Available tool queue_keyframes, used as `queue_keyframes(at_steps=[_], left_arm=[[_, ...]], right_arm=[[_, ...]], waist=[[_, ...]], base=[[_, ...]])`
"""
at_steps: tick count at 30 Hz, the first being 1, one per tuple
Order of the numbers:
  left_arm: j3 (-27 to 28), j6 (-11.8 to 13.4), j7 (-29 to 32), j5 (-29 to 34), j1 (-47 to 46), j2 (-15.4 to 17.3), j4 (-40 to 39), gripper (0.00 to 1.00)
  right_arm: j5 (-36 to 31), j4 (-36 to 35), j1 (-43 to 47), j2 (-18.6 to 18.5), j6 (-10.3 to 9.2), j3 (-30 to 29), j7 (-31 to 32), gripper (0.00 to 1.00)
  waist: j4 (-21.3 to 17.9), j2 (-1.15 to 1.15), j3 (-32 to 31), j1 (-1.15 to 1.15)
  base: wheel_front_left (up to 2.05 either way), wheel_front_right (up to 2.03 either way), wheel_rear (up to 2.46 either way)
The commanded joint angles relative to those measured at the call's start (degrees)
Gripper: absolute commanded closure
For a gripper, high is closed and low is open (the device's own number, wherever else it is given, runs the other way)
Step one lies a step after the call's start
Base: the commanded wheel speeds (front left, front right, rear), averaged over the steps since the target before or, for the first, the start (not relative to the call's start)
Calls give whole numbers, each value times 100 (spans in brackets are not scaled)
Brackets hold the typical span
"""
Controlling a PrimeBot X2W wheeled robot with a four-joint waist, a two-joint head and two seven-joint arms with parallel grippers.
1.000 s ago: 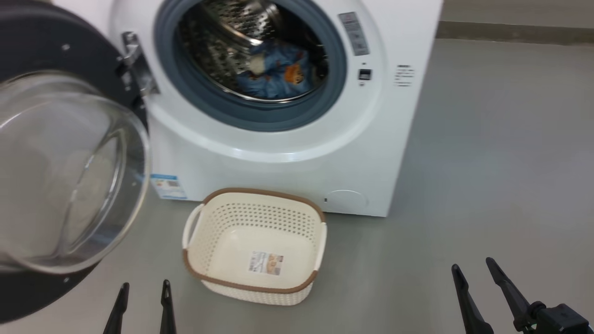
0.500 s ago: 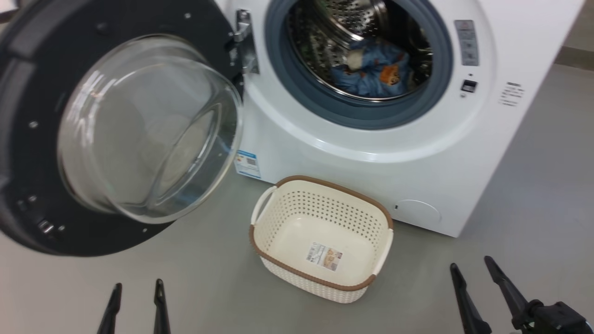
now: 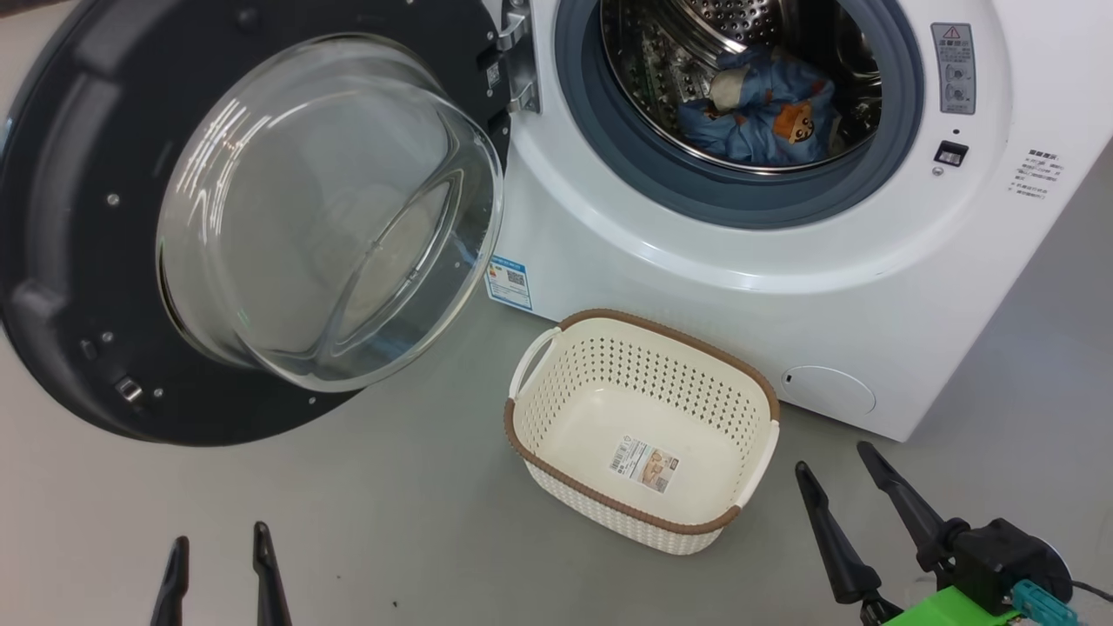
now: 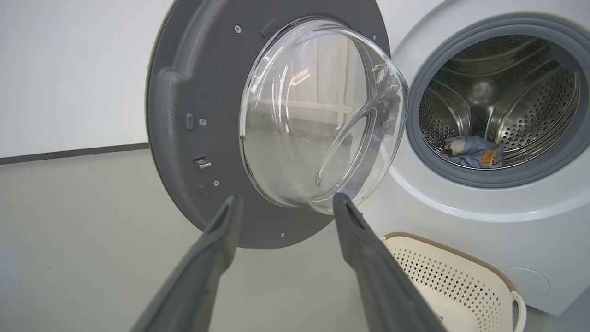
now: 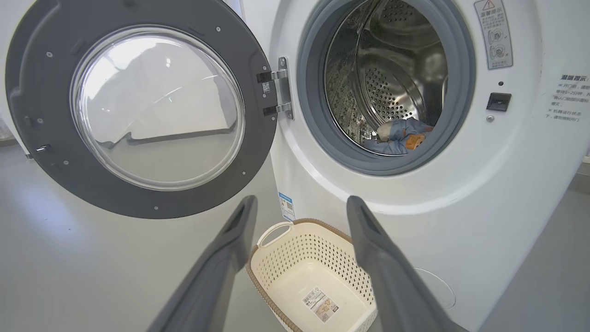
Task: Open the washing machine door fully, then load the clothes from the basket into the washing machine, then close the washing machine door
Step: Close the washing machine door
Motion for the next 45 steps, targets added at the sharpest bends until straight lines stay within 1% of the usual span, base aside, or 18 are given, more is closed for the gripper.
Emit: queue_keyframes(at_steps=[1,7,11,12,13,14,15,32,37,38,41,45], left_arm=[[236,55,-67,30,-58,16,-246,0],[326,5,-69,107,15,-94,-329,0],[367,-94,-69,151,3,-141,-311,0],[371,-114,-69,158,-4,-149,-304,2],[367,-146,-69,168,-13,-153,-298,41],[364,-180,-69,172,-18,-155,-289,73],[367,-206,-69,178,-23,-158,-282,100],[474,-546,-70,230,-81,-261,-361,100],[519,-727,-70,165,-132,-319,-482,100],[536,-783,-70,84,-137,-348,-508,100],[600,-1069,-70,-364,-190,-459,-674,100],[760,-1555,-70,-1478,-281,-576,-968,100]], right_arm=[[41,-115,-226,-84,51,151,-19,0],[112,25,-344,-142,51,270,-58,0],[143,79,-350,-163,51,305,-93,0],[147,84,-344,-166,51,300,-100,0],[150,91,-339,-166,51,294,-107,0],[152,96,-333,-163,51,287,-113,0],[151,99,-327,-158,51,281,-118,0],[139,86,-284,-107,51,256,-152,0],[133,71,-297,-115,51,256,-148,0],[135,70,-298,-118,51,256,-147,0],[144,70,-302,-128,51,258,-146,0],[149,66,-302,-132,51,251,-149,0]], waist=[[10,0,9,0],[6,0,-11,0],[-10,0,-40,0],[-12,0,-44,0],[-15,0,-50,0],[-17,0,-57,0],[-19,0,-61,0],[-20,0,-68,0],[-14,0,-39,0],[-13,0,-37,0],[-12,0,-34,0],[-14,0,-34,0]], base=[[0,0,0],[0,0,0],[0,0,0],[0,0,0],[0,0,0],[0,0,0],[0,0,0],[0,0,0],[0,0,0],[0,0,0],[0,0,0],[0,0,0]])
